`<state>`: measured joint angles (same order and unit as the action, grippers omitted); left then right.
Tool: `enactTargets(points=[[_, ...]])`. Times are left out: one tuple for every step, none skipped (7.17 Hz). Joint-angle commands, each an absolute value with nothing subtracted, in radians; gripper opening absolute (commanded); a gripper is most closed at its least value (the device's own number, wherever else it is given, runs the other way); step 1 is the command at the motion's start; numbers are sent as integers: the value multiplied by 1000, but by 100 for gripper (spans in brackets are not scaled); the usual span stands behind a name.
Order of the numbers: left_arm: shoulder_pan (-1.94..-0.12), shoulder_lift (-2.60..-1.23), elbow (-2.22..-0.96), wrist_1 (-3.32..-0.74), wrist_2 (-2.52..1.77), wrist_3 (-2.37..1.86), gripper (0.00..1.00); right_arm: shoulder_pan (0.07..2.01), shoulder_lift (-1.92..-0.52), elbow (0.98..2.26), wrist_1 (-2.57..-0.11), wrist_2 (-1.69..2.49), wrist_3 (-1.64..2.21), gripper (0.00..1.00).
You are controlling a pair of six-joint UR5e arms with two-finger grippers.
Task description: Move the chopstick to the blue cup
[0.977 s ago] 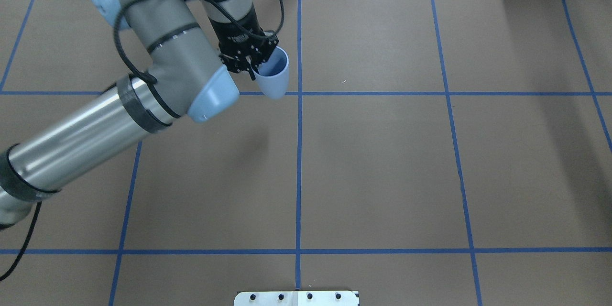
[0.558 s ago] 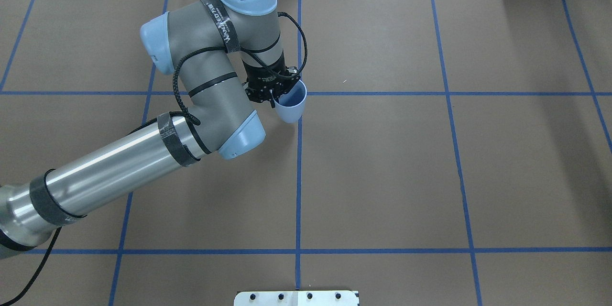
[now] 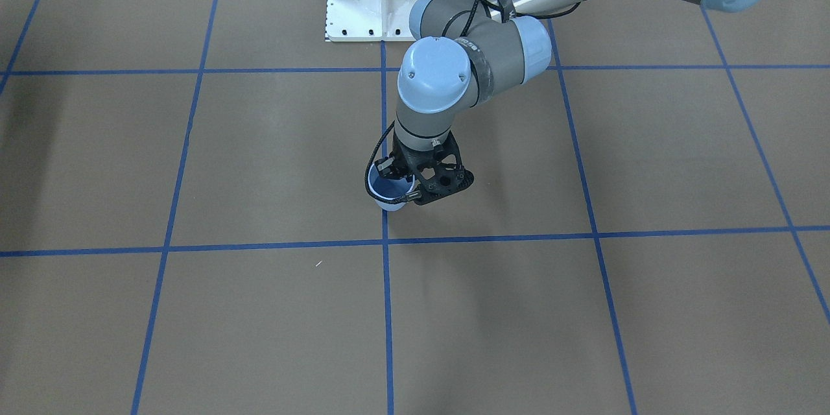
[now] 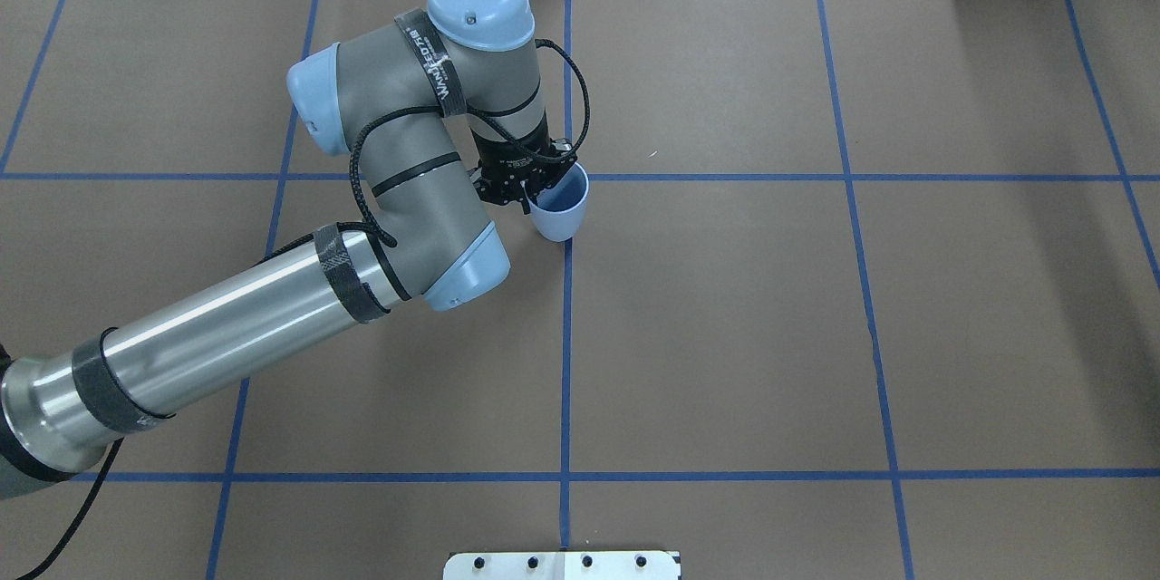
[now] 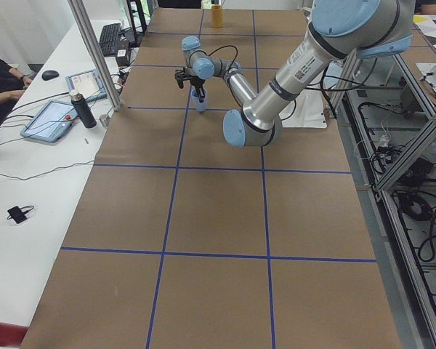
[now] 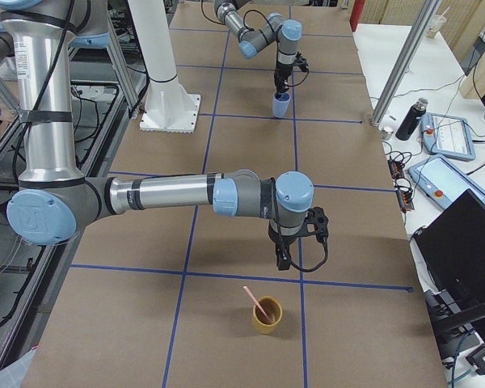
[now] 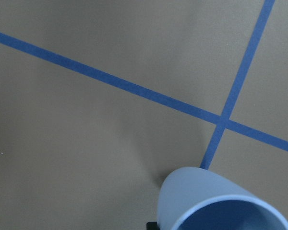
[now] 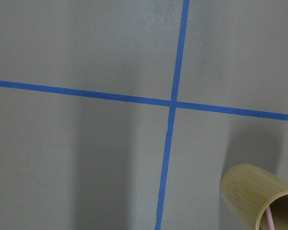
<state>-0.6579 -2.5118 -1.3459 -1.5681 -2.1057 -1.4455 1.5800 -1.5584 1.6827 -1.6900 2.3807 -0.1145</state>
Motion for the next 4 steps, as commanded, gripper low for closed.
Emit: enactTargets(points=[[-644, -2513, -1344, -1569, -2106, -1445, 0, 1580, -1554, 1683, -1694, 2381, -109, 100], [-641, -2513, -1344, -1571, -2106, -1445, 0, 1580, -1554, 1683, -1694, 2381, -109, 100], [-638, -2513, -1344, -1580, -2105, -1448, 8, 1580, -1552, 1683, -1694, 2381, -109, 100], [-638, -2511, -1342, -1616, -2105, -1463, 53, 1580, -1552, 1683, -1695, 2381, -109, 100]])
